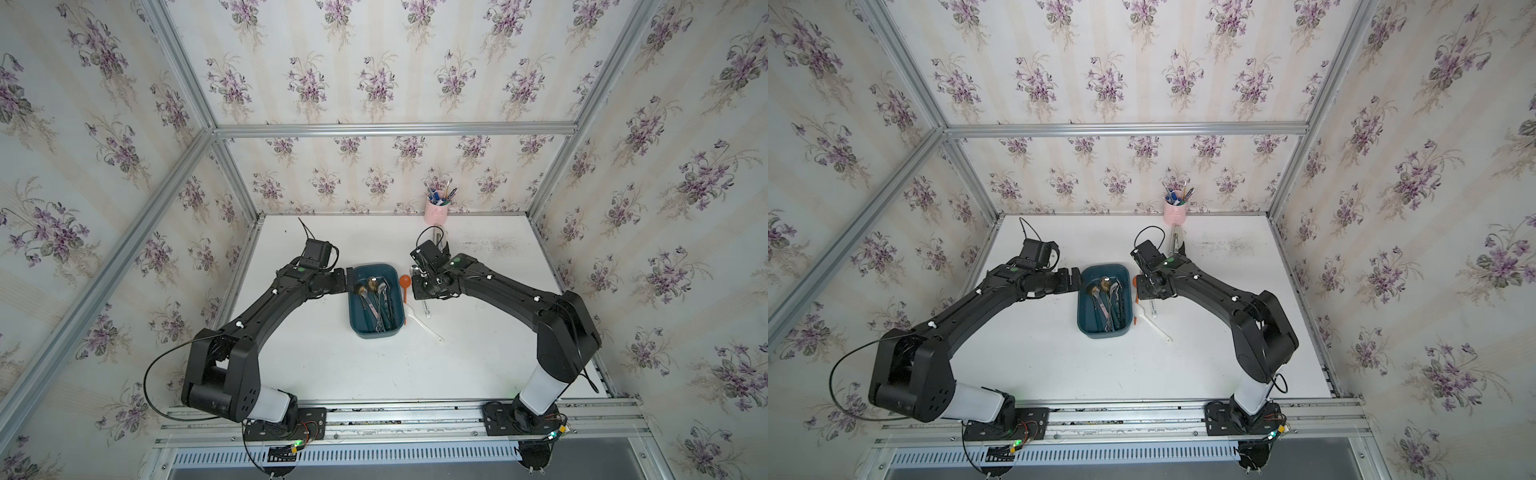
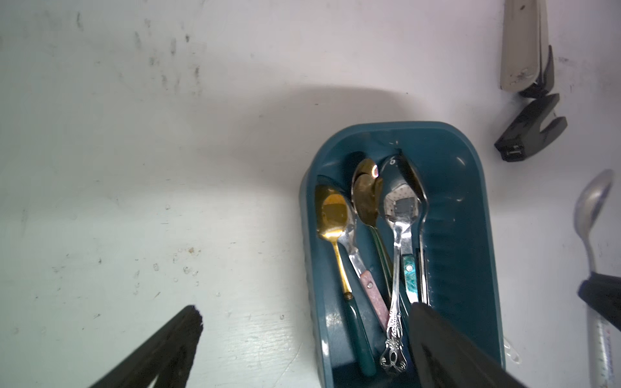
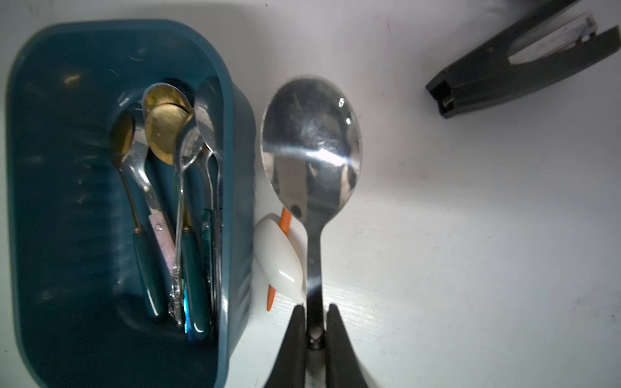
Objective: Put the spoon into the storage box
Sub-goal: Pick up the spoon from the center of the board, then place the spoon in the storage box.
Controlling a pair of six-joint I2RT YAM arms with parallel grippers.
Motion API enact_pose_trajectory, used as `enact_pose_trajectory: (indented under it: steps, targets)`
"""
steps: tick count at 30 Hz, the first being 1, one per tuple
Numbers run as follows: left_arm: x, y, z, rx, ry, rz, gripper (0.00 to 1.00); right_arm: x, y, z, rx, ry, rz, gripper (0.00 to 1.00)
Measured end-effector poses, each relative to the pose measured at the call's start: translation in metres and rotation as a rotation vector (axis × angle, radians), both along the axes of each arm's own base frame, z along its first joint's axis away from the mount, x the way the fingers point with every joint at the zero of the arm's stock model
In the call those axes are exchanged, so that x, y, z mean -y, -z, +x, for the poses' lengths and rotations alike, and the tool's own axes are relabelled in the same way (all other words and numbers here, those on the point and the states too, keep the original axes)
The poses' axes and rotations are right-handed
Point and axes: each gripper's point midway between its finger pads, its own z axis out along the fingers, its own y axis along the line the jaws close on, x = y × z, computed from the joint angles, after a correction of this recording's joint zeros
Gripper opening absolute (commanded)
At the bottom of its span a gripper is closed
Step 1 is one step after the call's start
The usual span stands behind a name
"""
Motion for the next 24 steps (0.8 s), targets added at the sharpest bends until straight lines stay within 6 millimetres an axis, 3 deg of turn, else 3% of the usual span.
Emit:
enact_pose_trajectory:
  steps: [5,10,18,24]
  targets:
    - [-0.009,0.01,-0.007,-0.031,-0.045,-0.066,1.0,-0.023,-0.029,0.01,0.029,-0.026,0.039,0.06]
    - [-0.024,0.021,-0.013,-0.057,-0.107,-0.121,1.0,-0.053,-0.036,0.004,0.022,-0.084,0.063,0.06]
    - [-0.026,0.024,-0.015,-0.071,-0.113,-0.188,1.0,-0.104,-0.012,-0.016,-0.026,-0.181,0.069,0.06]
    - [-0.026,0.028,-0.019,-0.09,-0.11,-0.219,1.0,-0.114,0.007,-0.021,-0.06,-0.188,0.072,0.06]
